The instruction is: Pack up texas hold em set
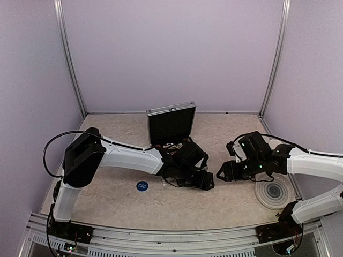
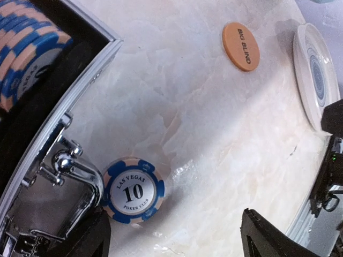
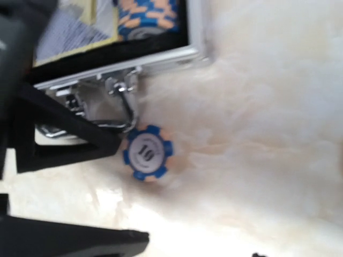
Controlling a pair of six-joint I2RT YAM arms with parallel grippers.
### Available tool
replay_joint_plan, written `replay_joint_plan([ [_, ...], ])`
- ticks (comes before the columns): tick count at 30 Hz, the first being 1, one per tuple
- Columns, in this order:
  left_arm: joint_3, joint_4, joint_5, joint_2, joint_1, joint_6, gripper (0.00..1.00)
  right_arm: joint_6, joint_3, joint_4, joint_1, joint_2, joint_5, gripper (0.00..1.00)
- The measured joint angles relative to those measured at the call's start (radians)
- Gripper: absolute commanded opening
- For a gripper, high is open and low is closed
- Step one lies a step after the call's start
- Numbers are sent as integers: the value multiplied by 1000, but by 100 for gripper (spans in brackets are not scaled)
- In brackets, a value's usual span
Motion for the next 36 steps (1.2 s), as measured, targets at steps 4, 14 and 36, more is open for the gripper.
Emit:
replay_joint_plan([
  [4, 88, -54, -43, 54, -17, 20, 79, -5, -3, -36, 0, -47, 51, 65],
  [14, 285, -169, -165, 166, -40, 34, 70, -5, -55, -81, 0, -134, 97, 66],
  [36, 335, -233, -342, 212, -91, 146, 57, -23, -45, -99, 0, -114, 121, 66],
])
